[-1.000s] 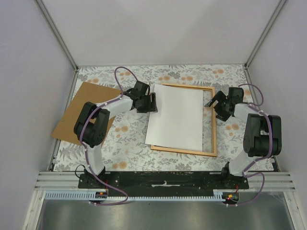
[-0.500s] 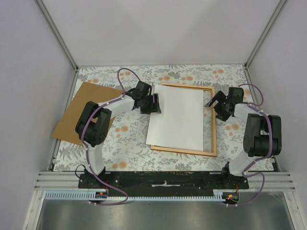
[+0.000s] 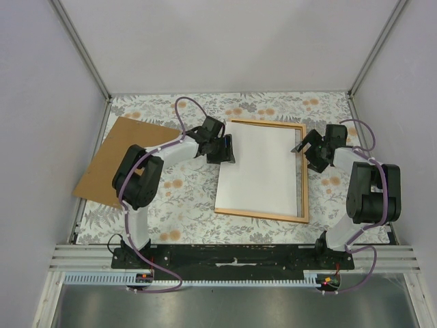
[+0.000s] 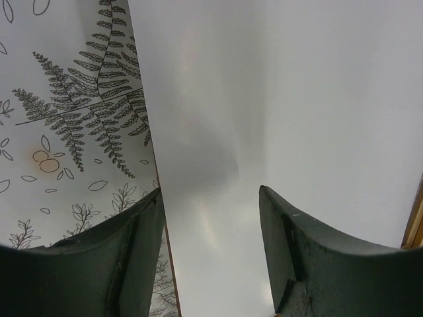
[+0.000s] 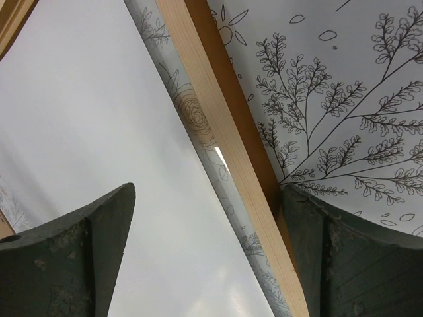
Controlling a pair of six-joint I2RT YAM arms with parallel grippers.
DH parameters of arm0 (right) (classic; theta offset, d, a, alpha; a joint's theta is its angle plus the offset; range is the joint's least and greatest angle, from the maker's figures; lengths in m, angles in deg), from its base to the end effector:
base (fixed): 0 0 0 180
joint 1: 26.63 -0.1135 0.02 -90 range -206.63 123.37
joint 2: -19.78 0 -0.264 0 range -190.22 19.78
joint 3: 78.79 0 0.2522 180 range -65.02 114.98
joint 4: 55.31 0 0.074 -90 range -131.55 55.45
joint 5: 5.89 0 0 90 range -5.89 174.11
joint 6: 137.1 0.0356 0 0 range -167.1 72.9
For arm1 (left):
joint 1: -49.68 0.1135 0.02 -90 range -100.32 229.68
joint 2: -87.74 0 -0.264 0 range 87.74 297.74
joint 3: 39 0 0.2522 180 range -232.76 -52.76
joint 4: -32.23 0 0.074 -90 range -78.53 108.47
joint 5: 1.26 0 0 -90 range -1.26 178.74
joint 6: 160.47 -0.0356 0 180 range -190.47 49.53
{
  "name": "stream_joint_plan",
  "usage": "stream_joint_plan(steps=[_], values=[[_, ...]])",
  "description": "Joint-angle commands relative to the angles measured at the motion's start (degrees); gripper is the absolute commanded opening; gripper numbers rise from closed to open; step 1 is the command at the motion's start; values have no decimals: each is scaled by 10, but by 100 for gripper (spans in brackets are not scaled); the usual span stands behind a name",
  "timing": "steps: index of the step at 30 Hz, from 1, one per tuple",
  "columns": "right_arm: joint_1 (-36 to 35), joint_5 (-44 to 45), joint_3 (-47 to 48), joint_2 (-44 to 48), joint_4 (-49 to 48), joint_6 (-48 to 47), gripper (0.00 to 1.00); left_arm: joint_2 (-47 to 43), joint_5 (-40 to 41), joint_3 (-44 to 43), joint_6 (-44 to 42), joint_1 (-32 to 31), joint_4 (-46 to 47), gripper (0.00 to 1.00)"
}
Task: Put the photo into the frame
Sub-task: Adjust the photo on the glass panel.
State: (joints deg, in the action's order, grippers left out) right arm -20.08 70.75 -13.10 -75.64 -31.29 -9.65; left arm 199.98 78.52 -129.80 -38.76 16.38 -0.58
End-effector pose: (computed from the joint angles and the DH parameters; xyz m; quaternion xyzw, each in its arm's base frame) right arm 0.3270 -0.0293 0.1636 0.3200 0.8888 0.1889 0.2684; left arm 0.3462 -0.2350 0.1772 0.0405 0.9475 -0.2358 0.2123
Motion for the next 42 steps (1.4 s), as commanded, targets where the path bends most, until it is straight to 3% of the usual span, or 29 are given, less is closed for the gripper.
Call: stream_joint_plan(steps=[1, 31, 42], values=[[-4, -14, 20, 6, -16, 2, 98, 17, -2, -38, 25, -19, 6, 64], [-10, -18, 25, 5, -15, 3, 98, -8, 55, -57, 14, -48, -29, 63], [-14, -17, 27, 7, -13, 5, 98, -11, 60, -58, 8, -48, -34, 67]])
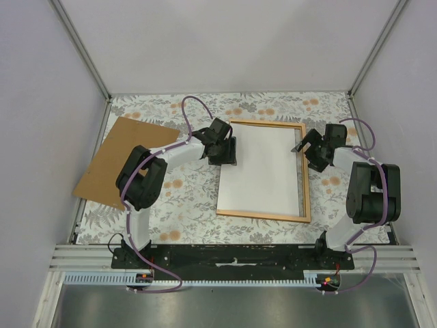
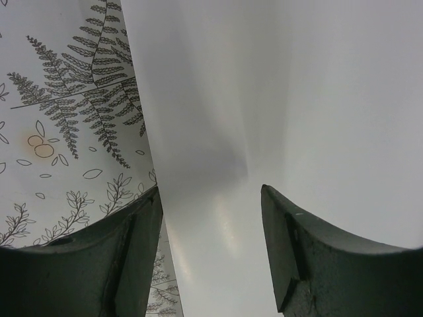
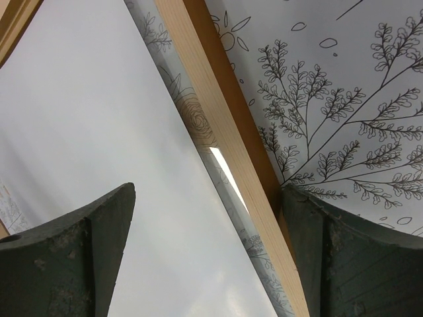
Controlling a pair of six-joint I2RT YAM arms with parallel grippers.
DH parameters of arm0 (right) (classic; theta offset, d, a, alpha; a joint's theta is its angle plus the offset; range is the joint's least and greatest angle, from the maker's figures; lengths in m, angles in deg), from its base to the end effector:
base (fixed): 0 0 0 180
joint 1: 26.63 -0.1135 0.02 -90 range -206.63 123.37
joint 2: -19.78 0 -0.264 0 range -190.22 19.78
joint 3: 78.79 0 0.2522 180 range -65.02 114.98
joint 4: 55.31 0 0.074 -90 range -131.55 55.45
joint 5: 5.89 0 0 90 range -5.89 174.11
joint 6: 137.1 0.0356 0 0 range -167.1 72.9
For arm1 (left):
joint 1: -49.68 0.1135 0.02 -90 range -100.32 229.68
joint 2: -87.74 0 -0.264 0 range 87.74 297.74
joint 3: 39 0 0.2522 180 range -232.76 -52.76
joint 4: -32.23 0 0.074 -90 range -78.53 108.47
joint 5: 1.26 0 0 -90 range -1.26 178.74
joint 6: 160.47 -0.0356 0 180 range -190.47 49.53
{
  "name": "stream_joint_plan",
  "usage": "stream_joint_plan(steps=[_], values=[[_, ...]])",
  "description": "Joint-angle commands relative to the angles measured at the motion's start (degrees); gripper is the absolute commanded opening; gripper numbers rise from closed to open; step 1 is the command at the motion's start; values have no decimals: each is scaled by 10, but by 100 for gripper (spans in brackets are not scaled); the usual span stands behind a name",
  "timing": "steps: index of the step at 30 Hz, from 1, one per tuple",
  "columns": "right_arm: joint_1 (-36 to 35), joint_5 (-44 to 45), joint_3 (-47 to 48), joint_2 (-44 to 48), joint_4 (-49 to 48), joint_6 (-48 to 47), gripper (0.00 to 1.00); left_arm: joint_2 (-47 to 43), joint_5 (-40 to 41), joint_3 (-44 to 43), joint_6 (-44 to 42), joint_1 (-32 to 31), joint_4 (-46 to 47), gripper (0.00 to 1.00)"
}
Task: Put the photo into the frame
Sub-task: Adjust the photo on the glass panel.
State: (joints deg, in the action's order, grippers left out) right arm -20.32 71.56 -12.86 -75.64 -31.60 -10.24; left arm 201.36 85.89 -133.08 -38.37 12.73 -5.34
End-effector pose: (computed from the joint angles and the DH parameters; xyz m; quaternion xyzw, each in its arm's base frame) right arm 0.3285 -0.0285 0.1651 0.3149 0.8897 0.1827 0.2754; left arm 0.3369 -0.2557 0.1790 0.0476 0.9576 -0.1800 0.2196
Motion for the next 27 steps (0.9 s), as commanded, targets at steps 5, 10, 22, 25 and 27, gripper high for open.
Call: stream_joint_plan(steps=[5, 10, 22, 25, 27], values=[[-12, -24, 25, 7, -10, 11, 98, -28, -7, -25, 2, -11, 12, 67], [-15, -25, 28, 3, -9, 13, 98, -27, 9, -24, -5, -11, 8, 69], [-16, -21, 27, 2, -11, 12, 98, -29, 54, -12, -27, -10, -4, 68], [-16, -19, 27, 1, -9, 11, 98, -28, 55, -10, -30, -9, -5, 69], [-17, -18, 27, 1, -11, 10, 98, -27, 60, -10, -35, -9, -4, 69]])
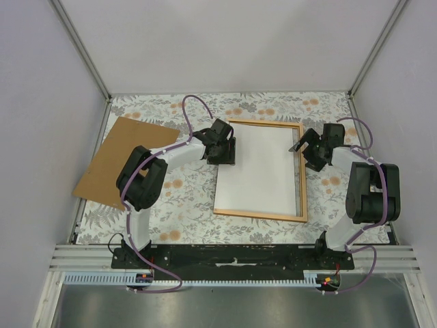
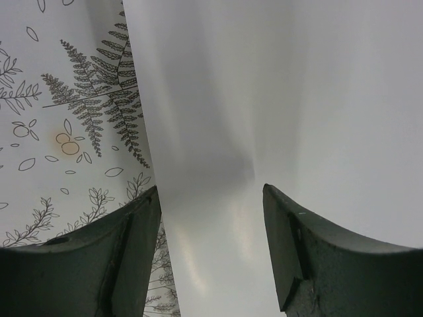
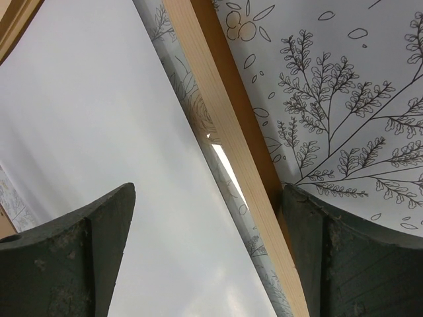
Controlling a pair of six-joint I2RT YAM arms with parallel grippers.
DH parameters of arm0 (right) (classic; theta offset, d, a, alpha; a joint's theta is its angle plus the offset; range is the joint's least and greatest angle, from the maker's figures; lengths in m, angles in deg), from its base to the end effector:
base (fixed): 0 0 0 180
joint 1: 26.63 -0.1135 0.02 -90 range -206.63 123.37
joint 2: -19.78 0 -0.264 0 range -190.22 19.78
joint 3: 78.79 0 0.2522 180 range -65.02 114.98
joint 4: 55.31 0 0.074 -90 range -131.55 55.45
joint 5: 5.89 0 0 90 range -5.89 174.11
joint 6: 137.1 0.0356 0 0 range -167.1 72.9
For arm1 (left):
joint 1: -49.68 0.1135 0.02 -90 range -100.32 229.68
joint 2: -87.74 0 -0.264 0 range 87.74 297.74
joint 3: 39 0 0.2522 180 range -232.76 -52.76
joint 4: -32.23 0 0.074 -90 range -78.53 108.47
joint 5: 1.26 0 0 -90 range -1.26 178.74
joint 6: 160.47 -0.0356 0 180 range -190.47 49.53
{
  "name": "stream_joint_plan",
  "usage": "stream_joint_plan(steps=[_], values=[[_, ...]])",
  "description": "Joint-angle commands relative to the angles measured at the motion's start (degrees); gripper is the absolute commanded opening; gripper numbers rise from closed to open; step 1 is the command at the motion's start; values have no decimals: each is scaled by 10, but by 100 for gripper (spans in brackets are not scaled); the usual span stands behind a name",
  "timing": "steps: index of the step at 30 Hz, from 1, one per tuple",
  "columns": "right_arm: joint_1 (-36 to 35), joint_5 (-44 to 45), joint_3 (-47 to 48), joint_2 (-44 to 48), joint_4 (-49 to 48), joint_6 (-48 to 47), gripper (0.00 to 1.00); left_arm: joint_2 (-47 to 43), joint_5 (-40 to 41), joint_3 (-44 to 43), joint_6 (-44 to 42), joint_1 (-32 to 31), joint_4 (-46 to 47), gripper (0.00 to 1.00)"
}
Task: Put the photo into the frame
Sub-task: Adjust the photo on the glass panel.
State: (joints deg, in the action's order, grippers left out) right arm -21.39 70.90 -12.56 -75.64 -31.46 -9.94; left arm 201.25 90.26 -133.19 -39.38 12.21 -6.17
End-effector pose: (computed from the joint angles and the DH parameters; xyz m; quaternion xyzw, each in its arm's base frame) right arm 0.3298 -0.0221 0.1665 0.3067 0.8916 0.1915 0.2727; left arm 0.3354 -0.2559 0.1795 0.0498 0.9592 -0.1460 0.2369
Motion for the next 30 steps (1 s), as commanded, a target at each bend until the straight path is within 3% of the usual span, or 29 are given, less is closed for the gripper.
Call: stream_joint_plan(steps=[1, 10, 30], values=[[-6, -10, 24, 1, -11, 6, 98, -25, 20, -9, -26, -4, 3, 69], [-6, -7, 25, 0, -10, 4, 98, -32, 46, -12, -45, -4, -6, 66], [-7, -4, 24, -3, -9, 5, 97, -29, -3, -24, -37, -5, -1, 52]])
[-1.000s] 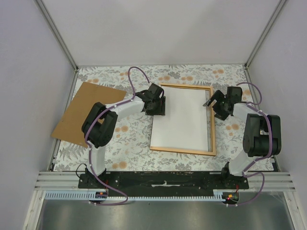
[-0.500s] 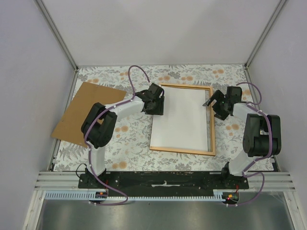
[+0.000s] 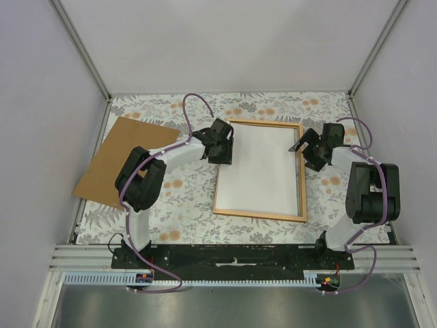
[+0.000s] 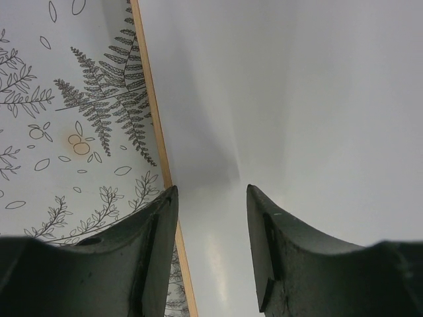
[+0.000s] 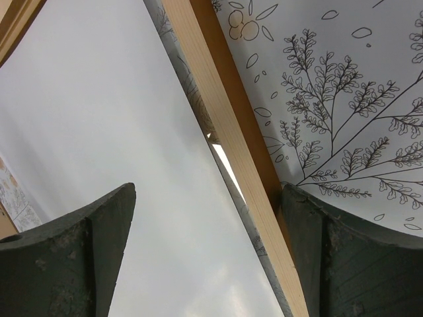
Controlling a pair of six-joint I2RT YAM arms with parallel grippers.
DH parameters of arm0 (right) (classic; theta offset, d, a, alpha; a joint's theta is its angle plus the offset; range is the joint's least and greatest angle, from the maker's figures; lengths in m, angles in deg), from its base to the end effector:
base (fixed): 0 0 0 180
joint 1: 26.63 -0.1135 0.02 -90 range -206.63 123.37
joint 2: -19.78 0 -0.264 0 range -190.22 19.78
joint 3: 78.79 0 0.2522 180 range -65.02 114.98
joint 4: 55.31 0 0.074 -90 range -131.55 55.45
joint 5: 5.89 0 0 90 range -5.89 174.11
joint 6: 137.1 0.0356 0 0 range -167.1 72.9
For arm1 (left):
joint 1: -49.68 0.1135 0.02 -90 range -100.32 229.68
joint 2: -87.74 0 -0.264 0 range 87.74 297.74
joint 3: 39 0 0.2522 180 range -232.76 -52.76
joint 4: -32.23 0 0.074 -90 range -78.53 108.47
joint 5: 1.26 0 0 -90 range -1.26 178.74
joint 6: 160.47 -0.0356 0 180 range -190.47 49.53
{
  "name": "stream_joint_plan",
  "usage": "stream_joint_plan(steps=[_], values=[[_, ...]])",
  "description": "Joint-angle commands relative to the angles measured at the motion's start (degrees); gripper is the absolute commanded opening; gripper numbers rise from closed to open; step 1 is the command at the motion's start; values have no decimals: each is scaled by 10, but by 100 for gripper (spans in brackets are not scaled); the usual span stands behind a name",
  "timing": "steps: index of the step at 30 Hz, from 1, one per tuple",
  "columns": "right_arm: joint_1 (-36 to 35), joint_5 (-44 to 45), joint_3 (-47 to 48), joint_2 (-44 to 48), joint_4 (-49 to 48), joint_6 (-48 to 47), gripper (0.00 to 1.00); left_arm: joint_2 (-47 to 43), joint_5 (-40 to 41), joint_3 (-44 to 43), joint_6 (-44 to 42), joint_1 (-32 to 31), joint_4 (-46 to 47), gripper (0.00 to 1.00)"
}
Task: Put the photo into the frame
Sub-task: Adjust the photo on the glass panel.
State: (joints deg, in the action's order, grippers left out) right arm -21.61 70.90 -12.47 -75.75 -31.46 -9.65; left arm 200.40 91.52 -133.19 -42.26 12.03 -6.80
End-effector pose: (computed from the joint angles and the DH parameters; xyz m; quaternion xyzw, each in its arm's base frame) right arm 0.3303 -0.0208 0.1663 0.3073 0.8914 0.1926 0.2717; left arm 0.3334 -0.2551 0.1848 0.0722 0.9571 -0.1325 0.2475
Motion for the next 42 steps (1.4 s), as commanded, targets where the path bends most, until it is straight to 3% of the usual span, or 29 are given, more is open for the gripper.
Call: stream_joint_plan(steps=[1, 28, 36, 42], values=[[-4, -4, 23, -2, -9, 1, 97, -18, -18, -25, -7, -3, 7, 51], [-4, 1, 33, 0, 5, -8, 97, 34, -52, -47, 9, -11, 27, 50], [-4, 2, 34, -5, 6, -10, 98, -11, 5, -40, -5, -2, -1, 52], [-4, 1, 32, -7, 5, -11, 98, -24, 6, -21, -11, 9, 1, 54]])
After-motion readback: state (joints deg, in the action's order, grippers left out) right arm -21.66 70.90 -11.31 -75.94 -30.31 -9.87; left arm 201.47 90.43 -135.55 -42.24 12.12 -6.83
